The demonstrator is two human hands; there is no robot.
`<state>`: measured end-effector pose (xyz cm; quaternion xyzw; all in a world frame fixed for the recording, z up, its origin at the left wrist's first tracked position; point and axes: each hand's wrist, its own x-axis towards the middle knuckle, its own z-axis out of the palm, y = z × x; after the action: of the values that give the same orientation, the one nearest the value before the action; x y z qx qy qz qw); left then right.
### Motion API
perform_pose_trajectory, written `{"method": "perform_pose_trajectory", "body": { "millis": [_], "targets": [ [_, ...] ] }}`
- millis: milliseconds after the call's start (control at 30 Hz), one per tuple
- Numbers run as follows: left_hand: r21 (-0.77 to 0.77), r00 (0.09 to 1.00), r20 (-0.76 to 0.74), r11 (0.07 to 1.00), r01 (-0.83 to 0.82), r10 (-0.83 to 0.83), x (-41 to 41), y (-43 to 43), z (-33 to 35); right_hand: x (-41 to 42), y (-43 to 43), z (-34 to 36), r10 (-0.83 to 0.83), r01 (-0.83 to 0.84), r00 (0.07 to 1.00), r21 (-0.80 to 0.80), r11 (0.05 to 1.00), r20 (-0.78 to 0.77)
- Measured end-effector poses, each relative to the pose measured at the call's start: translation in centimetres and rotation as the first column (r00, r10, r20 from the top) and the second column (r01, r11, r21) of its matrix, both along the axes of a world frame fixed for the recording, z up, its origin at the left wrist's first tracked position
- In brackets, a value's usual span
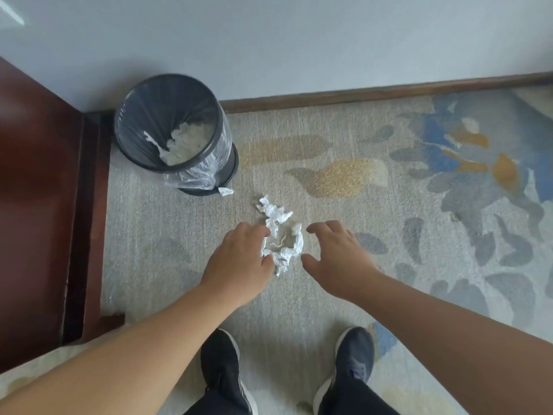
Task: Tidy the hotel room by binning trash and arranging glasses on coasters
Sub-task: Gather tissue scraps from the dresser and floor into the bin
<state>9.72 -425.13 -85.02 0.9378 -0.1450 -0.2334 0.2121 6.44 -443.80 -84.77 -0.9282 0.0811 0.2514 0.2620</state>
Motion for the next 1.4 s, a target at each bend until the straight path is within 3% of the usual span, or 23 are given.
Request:
{"method": "perform_pose_trajectory", "body": {
  "millis": [300,567,967,1067,1400],
  "targets": [
    [0.043,0.996,-0.084,0.999,-0.003,0.007,0.5,1.7,-15.4,-0.3,0.9,-15.0,0.036,-0.037,0.999,-0.054,0.998,-0.02],
    [0.048,0.994,-0.088,0.996,0.069,-0.064,1.0,1.1,-23.7,0.6,0.3,-23.5,0.105,-0.105,0.994,-0.141,0.984,-0.01],
    [-0.035,0.999,-0.044,0.999,-0.004,0.003,3.5,3.0,-25.3,2.3,1.8,-28.5,0.209,-0.225,0.974,-0.224,0.948,-0.093],
    [-0.044,0.999,-0.045,0.999,-0.014,0.012,3.8,3.2,-24.9,2.4,1.8,-29.0,0.233,-0.239,0.971,-0.244,0.94,-0.052],
    [-0.069,0.999,-0.045,0.997,-0.032,0.029,4.4,3.2,-24.5,2.9,0.7,-29.3,0.228,-0.23,0.973,-0.151,0.961,-0.033]
  ]
}}
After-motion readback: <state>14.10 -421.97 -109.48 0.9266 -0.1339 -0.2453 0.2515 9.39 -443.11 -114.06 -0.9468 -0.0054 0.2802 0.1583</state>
